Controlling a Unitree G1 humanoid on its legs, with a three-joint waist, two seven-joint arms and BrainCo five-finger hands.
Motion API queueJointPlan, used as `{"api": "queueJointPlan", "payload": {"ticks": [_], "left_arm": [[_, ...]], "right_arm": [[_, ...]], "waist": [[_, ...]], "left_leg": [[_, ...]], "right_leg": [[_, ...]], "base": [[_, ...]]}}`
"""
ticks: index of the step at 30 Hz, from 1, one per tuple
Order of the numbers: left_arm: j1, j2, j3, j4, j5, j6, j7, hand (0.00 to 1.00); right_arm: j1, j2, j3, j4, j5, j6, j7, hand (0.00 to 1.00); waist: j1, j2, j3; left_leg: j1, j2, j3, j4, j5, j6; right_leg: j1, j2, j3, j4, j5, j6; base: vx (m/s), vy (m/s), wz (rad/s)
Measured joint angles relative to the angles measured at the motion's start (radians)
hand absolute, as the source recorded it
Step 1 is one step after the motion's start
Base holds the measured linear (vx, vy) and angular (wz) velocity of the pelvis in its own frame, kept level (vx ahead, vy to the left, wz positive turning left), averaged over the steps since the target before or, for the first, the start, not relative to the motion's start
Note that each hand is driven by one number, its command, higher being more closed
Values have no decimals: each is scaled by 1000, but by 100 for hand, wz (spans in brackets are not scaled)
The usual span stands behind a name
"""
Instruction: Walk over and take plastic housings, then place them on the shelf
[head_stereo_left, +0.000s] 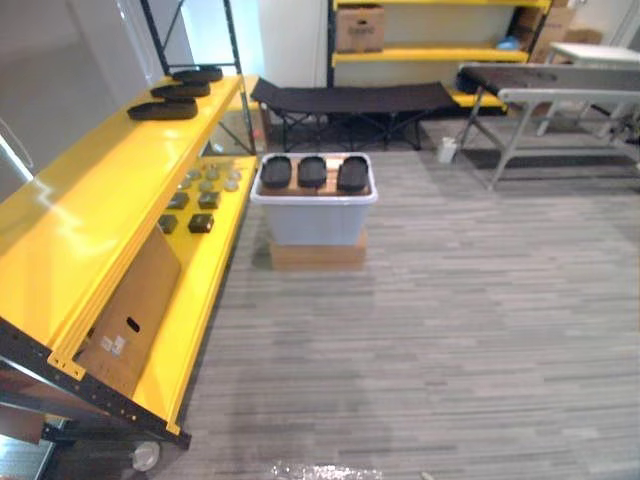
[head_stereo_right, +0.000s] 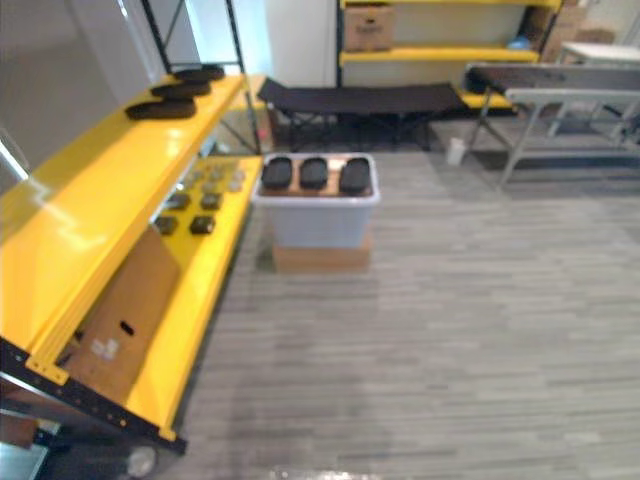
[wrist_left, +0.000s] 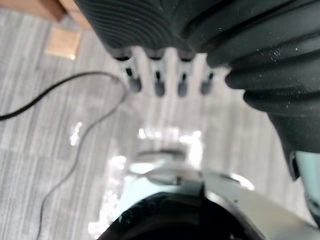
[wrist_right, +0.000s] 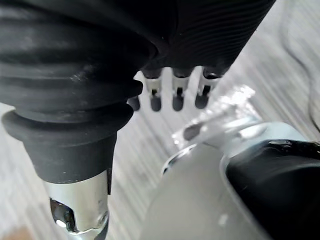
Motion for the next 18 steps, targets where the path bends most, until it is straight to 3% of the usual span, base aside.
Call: {"api": "queueJointPlan", "payload": {"ticks": [7,11,18], "left_arm": [[-12,5,-3,34,0,0,-3,0],[-25,24,-12,34,-16,1,-1,0],[-26,24,-13,34,-37,4,3,0]], "right_arm": [[-8,6,-7,11,-1,6,0,0],[-24,25,-16,13,-2,7,-3,0],[-24,27,-27,15,20,9,-6,0]], "waist": [[0,-4,1],[-1,-27,23],[-1,-23,33]], "left_leg": [[105,-27,15,-119,39,18],[138,-27,12,-128,38,18],[145,-29,8,-131,38,17]], "right_leg": [[54,-8,-2,-36,-3,14],[87,-7,-22,-35,-8,25],[95,-10,-23,-29,-15,36]], "base": [[116,58,-3],[47,5,8],[-48,-1,0]]}}
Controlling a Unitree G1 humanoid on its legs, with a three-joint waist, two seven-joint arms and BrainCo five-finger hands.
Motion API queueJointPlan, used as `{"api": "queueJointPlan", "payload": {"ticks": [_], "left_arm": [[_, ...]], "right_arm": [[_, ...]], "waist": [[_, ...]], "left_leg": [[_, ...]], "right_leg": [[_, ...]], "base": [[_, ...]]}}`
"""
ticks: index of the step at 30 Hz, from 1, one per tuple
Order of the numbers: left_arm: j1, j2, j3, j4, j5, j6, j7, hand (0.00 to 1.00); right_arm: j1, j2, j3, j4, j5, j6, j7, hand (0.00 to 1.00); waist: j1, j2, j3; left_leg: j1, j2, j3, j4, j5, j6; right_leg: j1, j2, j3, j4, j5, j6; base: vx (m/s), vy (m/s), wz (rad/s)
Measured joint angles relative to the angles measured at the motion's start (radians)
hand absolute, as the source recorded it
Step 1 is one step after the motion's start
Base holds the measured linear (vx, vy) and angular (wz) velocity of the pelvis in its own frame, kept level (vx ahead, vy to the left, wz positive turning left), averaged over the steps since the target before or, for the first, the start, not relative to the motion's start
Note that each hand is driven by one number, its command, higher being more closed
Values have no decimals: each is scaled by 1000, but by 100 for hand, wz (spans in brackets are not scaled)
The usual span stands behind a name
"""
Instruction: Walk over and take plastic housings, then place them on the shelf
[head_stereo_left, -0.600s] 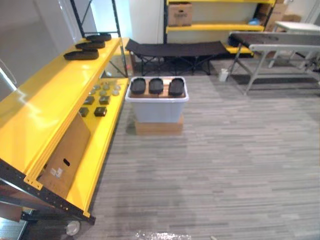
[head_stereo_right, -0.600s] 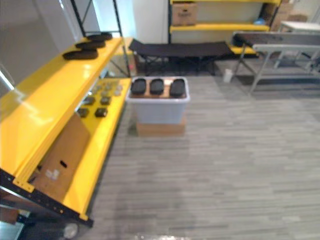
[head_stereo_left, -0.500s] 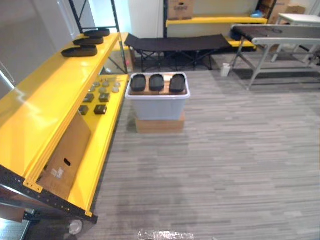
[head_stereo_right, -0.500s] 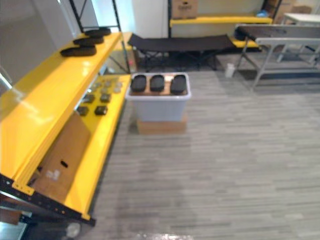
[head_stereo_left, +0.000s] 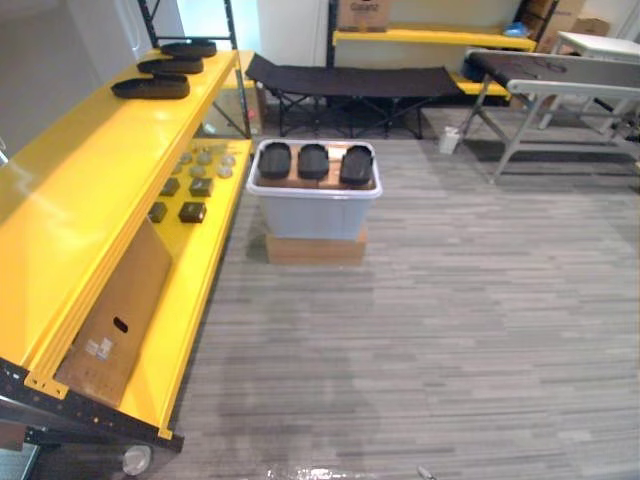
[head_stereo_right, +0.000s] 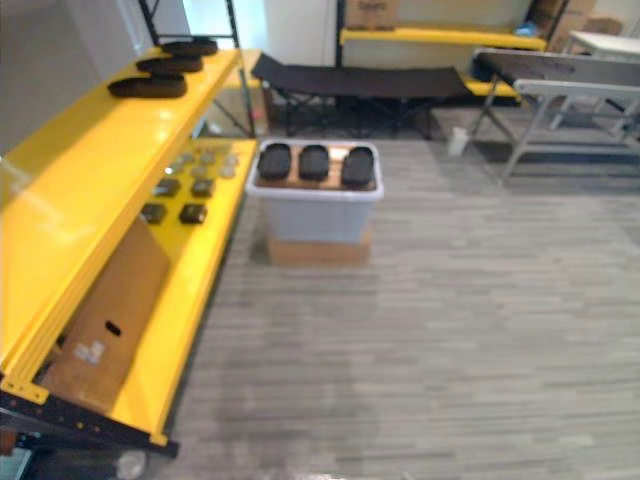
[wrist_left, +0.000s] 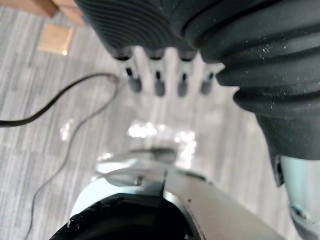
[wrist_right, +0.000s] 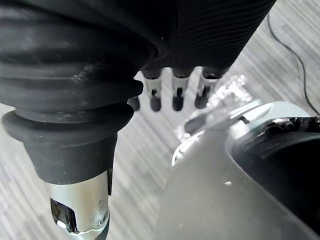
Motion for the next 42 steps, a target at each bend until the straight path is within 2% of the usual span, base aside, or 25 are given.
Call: {"api": "queueJointPlan", "payload": {"ticks": [7,26,29,30,31,32,33,35,38,40,41,42], "left_arm": [[0,-5,-1,0,1,-5,5,0],[0,3,-48,5,9,-33,33,0],[-1,2,-51,4,18,-48,34,0],[-2,5,-64,2,27,-49,35,0],[-4,3,-69,2,49,-49,38,0],[-6,3,-70,0,53,-49,37,0],[-14,9,-69,0,53,-49,35,0],[-19,20,-69,0,53,-48,32,0],[-41,23,-68,6,53,-43,11,0],[-42,24,-61,6,44,-42,11,0],[-44,23,-55,5,34,-41,12,0],[-44,21,-49,4,33,-40,12,0]], "right_arm": [[1,0,-6,0,20,1,-23,0],[-12,-2,-6,26,18,6,-22,0],[-14,-3,-11,23,34,4,-24,0],[-14,-2,-13,23,41,3,-23,0],[-19,-4,-19,23,61,-1,-22,0],[-20,-3,-23,21,71,-2,-21,0],[-19,0,-34,21,78,-3,-20,0],[-15,12,-36,25,80,-4,-15,0],[6,24,-44,24,194,-22,11,0],[18,34,-65,23,188,-38,7,0],[36,38,-78,25,178,-43,5,0],[44,39,-85,25,169,-42,4,0]], "waist": [[-1,1,6],[-2,-9,10],[-1,-14,15],[-1,-19,19],[-2,-13,34],[-4,-7,43],[-5,-7,61],[-5,-23,66],[-23,-23,69],[-35,-21,70],[-36,-20,70],[-38,-18,71]], "left_leg": [[11,-1,2,-10,9,1],[-8,-6,-9,-11,11,3],[-23,-16,-17,-10,-2,11],[-23,-25,-16,-10,-6,17],[-15,-23,-14,-9,-3,29],[1,-18,-11,-5,-1,33],[25,-15,-4,-5,-7,40],[42,2,5,-5,-27,26],[45,39,5,-5,-52,-5],[47,50,10,9,-73,-34],[48,56,9,51,-110,-50],[49,62,7,77,-132,-57]], "right_leg": [[-1,-2,-3,12,-15,-12],[-2,-1,-23,-24,-2,-11],[-75,-34,-34,119,-77,3],[-130,-62,-24,242,-116,18],[-196,-82,-22,395,-127,29],[-224,-93,-24,468,-127,27],[-262,-106,-26,550,-155,-5],[-292,-96,-25,527,-168,-15],[-350,-53,2,359,-133,7],[-371,-38,11,234,-57,4],[-369,-36,23,210,-21,-2],[-367,-35,32,211,-14,-13]], "base": [[-92,-7,-2],[-15,-3,3],[-28,28,14],[20,69,-3],[39,79,-9],[56,78,-16],[61,59,-14],[47,47,-16],[135,6,-7],[245,-55,-2],[257,-91,4],[313,-140,8]]}}
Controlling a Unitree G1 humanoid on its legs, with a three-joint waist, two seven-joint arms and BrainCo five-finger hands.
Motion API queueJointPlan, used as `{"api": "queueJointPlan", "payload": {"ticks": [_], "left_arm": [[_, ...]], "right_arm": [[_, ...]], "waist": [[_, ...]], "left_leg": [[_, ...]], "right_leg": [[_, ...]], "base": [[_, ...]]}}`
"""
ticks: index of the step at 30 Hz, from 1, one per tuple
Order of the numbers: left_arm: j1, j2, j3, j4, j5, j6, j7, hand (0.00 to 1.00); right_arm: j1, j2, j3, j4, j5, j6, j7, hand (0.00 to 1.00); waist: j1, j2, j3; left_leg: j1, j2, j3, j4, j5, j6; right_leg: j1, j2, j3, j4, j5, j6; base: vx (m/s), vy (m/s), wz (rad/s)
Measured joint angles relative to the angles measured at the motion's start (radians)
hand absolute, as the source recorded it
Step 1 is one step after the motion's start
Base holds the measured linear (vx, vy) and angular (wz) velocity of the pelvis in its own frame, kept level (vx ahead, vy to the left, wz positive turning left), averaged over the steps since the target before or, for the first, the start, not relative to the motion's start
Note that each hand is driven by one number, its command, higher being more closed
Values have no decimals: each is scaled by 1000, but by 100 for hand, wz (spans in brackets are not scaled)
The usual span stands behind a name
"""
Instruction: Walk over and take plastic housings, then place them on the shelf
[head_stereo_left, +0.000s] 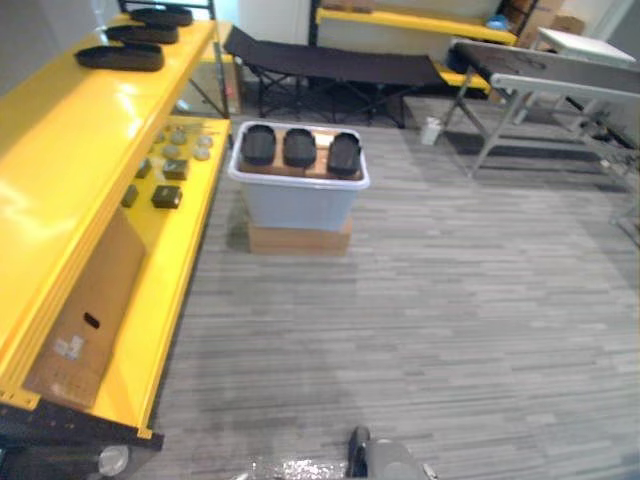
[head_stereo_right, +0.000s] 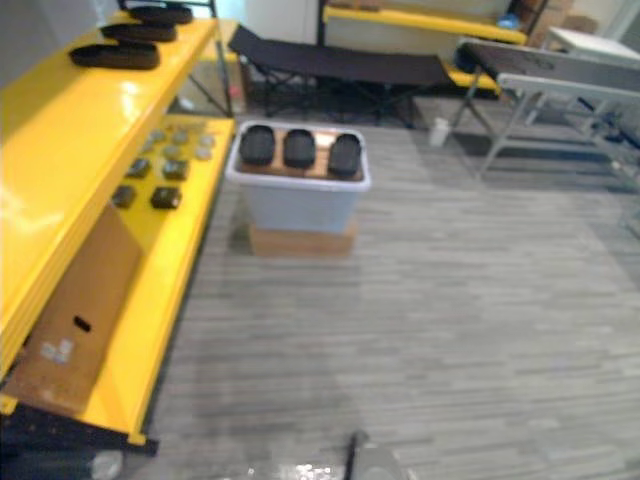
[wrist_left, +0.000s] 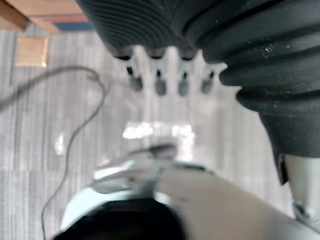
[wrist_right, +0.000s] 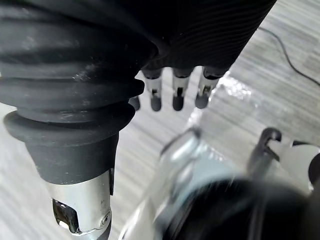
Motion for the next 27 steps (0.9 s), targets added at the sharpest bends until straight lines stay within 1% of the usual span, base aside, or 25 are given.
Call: {"api": "queueJointPlan", "payload": {"ticks": [1,2,3,4,5,6,7,9,11,12,13,14,15,16,17,18,19,20,21,22,23,24,25,26,27], "left_arm": [[2,-6,28,-2,-7,4,5,0],[1,-8,34,-3,-20,7,8,0],[6,-26,52,-5,-44,16,16,0],[16,-36,58,-5,-63,22,25,0],[15,-38,61,-6,-66,25,29,0],[17,-40,83,-15,-72,32,36,0],[15,-59,117,-16,-79,35,43,0],[14,-82,145,-23,-96,35,43,0],[17,-84,145,-44,-94,35,38,0],[21,-86,145,-51,-93,34,33,0],[29,-88,145,-52,-82,33,30,0],[38,-89,150,-50,-58,33,30,0],[46,-93,150,-49,-47,33,30,0],[63,-104,150,-48,-19,33,33,0],[67,-107,150,-42,-14,35,34,0],[89,-110,150,-37,-7,42,33,0],[96,-101,167,-37,1,44,27,0],[97,-88,179,-37,7,46,29,0],[100,-77,181,-37,8,49,31,0],[100,-71,182,-32,8,51,38,0],[83,-69,183,-23,16,49,38,0],[74,-67,182,-23,18,43,38,0],[50,-60,176,-24,18,31,44,0],[42,-57,174,-23,12,27,60,0],[38,-41,160,-27,9,19,72,0]], "right_arm": [[6,-1,-2,0,-17,0,-3,0],[4,-3,-2,-1,-20,1,-3,0],[1,-22,-2,-2,-26,0,-5,0],[-2,-31,-2,-2,-34,1,-7,0],[-6,-32,-1,-1,-48,2,-8,0],[-27,-39,0,-3,-84,5,-5,0],[-51,-55,0,-9,-122,5,-4,0],[-71,-78,0,2,-180,5,-8,0],[-78,-82,-1,5,-202,-5,-15,0],[-95,-83,-3,4,-200,-10,-18,0],[-126,-84,-12,-2,-196,-15,-23,0],[-150,-84,-19,-6,-178,-23,-25,0],[-153,-84,-19,-8,-167,-23,-25,0],[-152,-84,-15,-11,-146,-22,-26,0],[-152,-80,-10,-11,-131,-21,-27,0],[-148,-68,5,-19,-121,-21,-26,0],[-149,-63,10,-22,-112,-21,-26,0],[-154,-60,11,-27,-108,-20,-25,0],[-152,-59,11,-26,-111,-19,-27,0],[-149,-60,12,-21,-112,-19,-28,0],[-159,-57,12,-21,-112,-19,-29,0],[-162,-50,12,-22,-112,-18,-29,0],[-157,-35,9,-15,-118,-11,-28,0],[-155,-27,-4,-8,-128,-9,-27,0],[-155,-29,0,-6,-144,-12,-27,0]], "waist": [[-1,3,-2],[-5,6,-1],[-17,40,-8],[-16,58,-22],[-13,60,-29],[-11,70,-34],[-9,95,-19],[-1,121,8],[30,117,12],[43,116,13],[48,114,15],[54,111,19],[58,113,19],[74,126,25],[85,125,25],[95,102,25],[94,89,27],[93,57,31],[95,24,29],[97,1,22],[93,10,25],[92,13,28],[92,10,38],[93,11,41],[88,23,46]], "left_leg": [[-3,14,-3,54,-54,-24],[-4,25,-6,87,-80,-34],[-6,82,-15,157,-142,-68],[-17,114,-17,224,-156,-88],[-47,132,-24,301,-158,-92],[-142,179,-26,512,-140,-104],[-243,241,-22,746,-114,-99],[-325,286,-26,958,-127,-84],[-386,226,-23,907,-131,-78],[-421,182,-25,820,-130,-77],[-470,119,-26,663,-123,-73],[-503,65,-27,459,-52,-72],[-506,47,-27,343,-1,-75],[-515,48,-26,224,79,-69],[-509,54,-24,235,127,-56],[-508,41,-14,257,178,-17],[-513,33,-7,280,178,-8],[-518,19,17,332,153,30],[-519,-4,36,357,130,64],[-504,-39,45,356,97,114],[-477,-44,48,343,78,119],[-452,-47,45,324,74,120],[-377,-59,41,282,70,121],[-328,-62,41,262,68,120],[-251,-63,39,217,65,114]], "right_leg": [[1,7,1,24,-1,-14],[-1,10,1,46,8,-27],[2,45,-10,107,15,-41],[10,73,-18,120,-12,-75],[18,84,-27,120,-26,-86],[34,99,-30,118,-33,-106],[79,126,-34,89,-44,-120],[205,152,-48,14,-47,-126],[319,130,-49,-60,-47,-126],[342,116,-43,-85,-49,-127],[357,96,-32,-105,-55,-120],[363,77,-28,-111,-71,-100],[369,75,-27,-119,-84,-98],[395,88,-21,-129,-112,-86],[412,90,-10,-128,-127,-82],[436,77,6,-124,-166,-82],[439,67,17,-113,-192,-83],[438,46,37,-76,-252,-100],[437,18,48,-51,-282,-104],[408,-13,53,58,-284,-99],[304,-43,54,292,-246,-3],[253,-57,60,409,-221,42],[195,-73,57,563,-230,37],[180,-81,47,595,-241,29],[162,-81,13,570,-267,15]], "base": [[202,-97,7],[362,-218,18],[407,-250,21],[507,-291,18],[453,-277,-5],[461,-285,-6],[443,-289,-2],[463,-194,18],[457,-111,5],[381,18,-19],[339,94,-27],[284,93,-19],[215,117,-12],[226,151,-13],[393,247,-21],[376,231,-14],[432,209,5],[439,171,17],[559,156,11],[557,164,-3],[473,144,-8],[454,179,-1],[372,131,4],[465,133,4],[420,72,12]]}}
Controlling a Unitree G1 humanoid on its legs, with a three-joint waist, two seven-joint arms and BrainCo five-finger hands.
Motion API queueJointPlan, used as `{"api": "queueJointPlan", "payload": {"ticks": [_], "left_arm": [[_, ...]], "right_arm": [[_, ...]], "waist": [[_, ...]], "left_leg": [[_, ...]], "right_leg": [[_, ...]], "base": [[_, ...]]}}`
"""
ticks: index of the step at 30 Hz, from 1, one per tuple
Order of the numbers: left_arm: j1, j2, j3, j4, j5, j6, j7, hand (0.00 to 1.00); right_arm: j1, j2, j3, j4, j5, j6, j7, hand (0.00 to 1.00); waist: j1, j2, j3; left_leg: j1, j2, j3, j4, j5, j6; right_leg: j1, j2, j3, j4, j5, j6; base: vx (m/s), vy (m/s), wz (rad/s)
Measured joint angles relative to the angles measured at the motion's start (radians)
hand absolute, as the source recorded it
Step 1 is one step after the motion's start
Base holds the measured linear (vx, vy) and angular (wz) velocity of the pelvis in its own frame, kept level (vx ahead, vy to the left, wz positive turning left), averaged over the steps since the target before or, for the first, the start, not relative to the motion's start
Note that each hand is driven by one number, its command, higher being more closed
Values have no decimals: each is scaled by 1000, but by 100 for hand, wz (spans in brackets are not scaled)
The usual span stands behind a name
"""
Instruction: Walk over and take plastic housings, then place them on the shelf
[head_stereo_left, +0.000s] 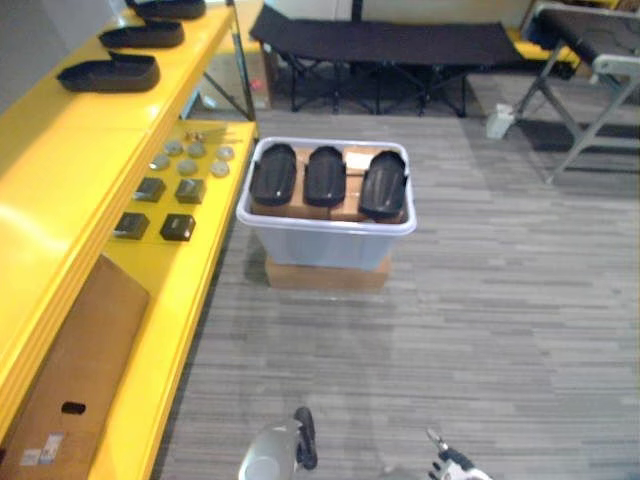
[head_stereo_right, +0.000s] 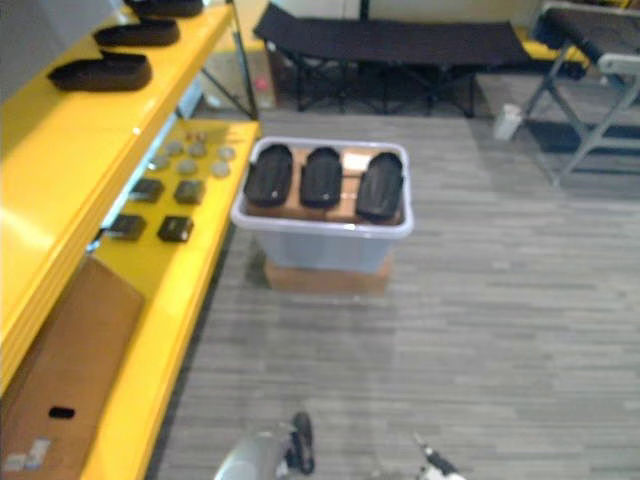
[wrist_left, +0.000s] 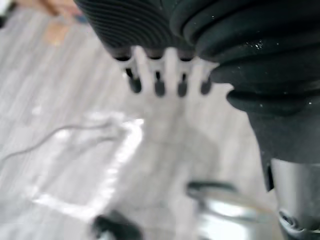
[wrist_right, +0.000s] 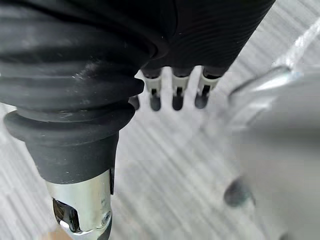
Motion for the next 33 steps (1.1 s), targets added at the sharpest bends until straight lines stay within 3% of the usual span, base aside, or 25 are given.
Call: {"api": "queueJointPlan", "payload": {"ticks": [1,3,5,8,9,10,11,12,14,17,20,21,22,23,26,27,30,32,33], "left_arm": [[-21,11,-7,-18,-37,-24,1,0],[-89,14,-29,-36,-81,-53,0,0],[-149,11,-32,-41,-115,-80,-1,0],[-150,-20,-21,-52,-138,-87,-2,0],[-133,-26,-21,-54,-144,-76,-1,0],[-109,-24,-19,-57,-143,-65,2,0],[-98,-24,-6,-54,-149,-61,8,0],[-104,-59,26,-49,-149,-44,32,0],[-105,-86,42,-43,-145,-26,43,0],[-106,-94,57,-42,-142,-26,38,0],[-106,-94,47,-45,-136,-29,33,0],[-109,-94,46,-46,-111,-32,29,0],[-111,-95,43,-44,-105,-35,29,0],[-109,-95,40,-43,-104,-42,31,0],[-113,-73,0,-46,-65,-76,37,0],[-113,-65,-15,-54,-52,-91,38,0],[-114,-49,-71,-65,-23,-109,42,0],[-114,-42,-96,-68,5,-116,42,0],[-115,-37,-110,-71,14,-116,42,0]], "right_arm": [[-1,-1,14,-4,-9,-12,0,0],[-2,-1,24,-20,-8,-20,-2,0],[-2,-5,23,-26,-10,-32,-11,0],[37,-7,24,-26,-30,-29,-42,0],[54,-2,36,-24,-28,-23,-46,0],[78,8,54,-23,-27,-6,-50,0],[84,8,65,-19,-29,4,-52,0],[75,-22,75,-8,-32,19,-59,0],[71,-47,81,-1,-35,34,-62,0],[77,-66,96,6,-63,38,-60,0],[79,-67,95,-2,-82,23,-37,0],[80,-67,96,-16,-85,2,-10,0],[87,-72,98,-27,-87,-13,14,0],[88,-75,99,-29,-103,-22,27,0],[91,-55,140,-39,-240,-121,97,0],[92,-57,193,-47,-286,-184,119,0],[96,-104,436,-223,-387,-292,163,0],[70,-131,639,-429,-421,-381,188,0],[51,-131,702,-489,-424,-401,191,0]], "waist": [[-10,3,-6],[-14,11,-11],[-24,12,-10],[-27,9,-12],[-25,-6,-21],[-23,-35,-40],[-25,-40,-45],[-14,15,-48],[-20,61,-55],[-25,71,-47],[-28,71,-49],[-34,74,-51],[-37,81,-54],[-36,83,-55],[-40,44,-71],[-39,27,-72],[-35,12,-73],[-27,11,-72],[-22,10,-71]], "left_leg": [[41,6,-13,-31,-3,-6],[55,19,-55,-55,-18,-26],[61,36,-90,-68,-30,-44],[135,78,-116,-66,-77,-117],[166,86,-119,-65,-96,-146],[179,78,-120,-59,-124,-168],[179,80,-122,-46,-148,-166],[173,143,-115,3,-182,-178],[114,200,-115,136,-183,-186],[52,253,-85,329,-189,-209],[23,256,-33,222,-183,-209],[-3,250,-35,127,-150,-203],[-23,249,-39,50,-58,-198],[-25,247,-38,41,-13,-204],[-14,191,-36,-43,6,-188],[-16,171,-37,-64,15,-179],[-16,137,-39,-78,19,-176],[-20,130,-41,-79,19,-176],[-21,130,-43,-80,19,-176]], "right_leg": [[-26,17,-34,-108,-14,-18],[-106,37,-42,-295,1,-4],[-181,38,-20,-441,79,6],[-185,50,-14,-553,246,-9],[-174,53,-21,-556,325,-18],[-173,53,-20,-557,432,-57],[-170,54,-33,-551,395,-53],[-165,105,-46,-547,382,-71],[-142,156,-48,-577,351,-98],[-13,181,-47,-664,339,-115],[43,169,-48,-715,329,-102],[50,161,-56,-725,323,-91],[50,157,-63,-725,313,-74],[50,157,-60,-726,310,-66],[48,111,-70,-758,322,-32],[48,95,-74,-764,330,-23],[49,66,-82,-774,342,-5],[48,62,-96,-775,344,0],[48,63,-98,-775,345,0]], "base": [[384,48,18],[370,-21,49],[391,-68,53],[430,-182,44],[454,-279,43],[472,-305,38],[453,-315,5],[391,-287,-13],[338,-271,-18],[280,-204,-9],[141,-62,-3],[72,25,7],[84,57,8],[104,118,2],[123,147,15],[154,136,16],[164,138,11],[87,53,7],[72,15,8]]}}
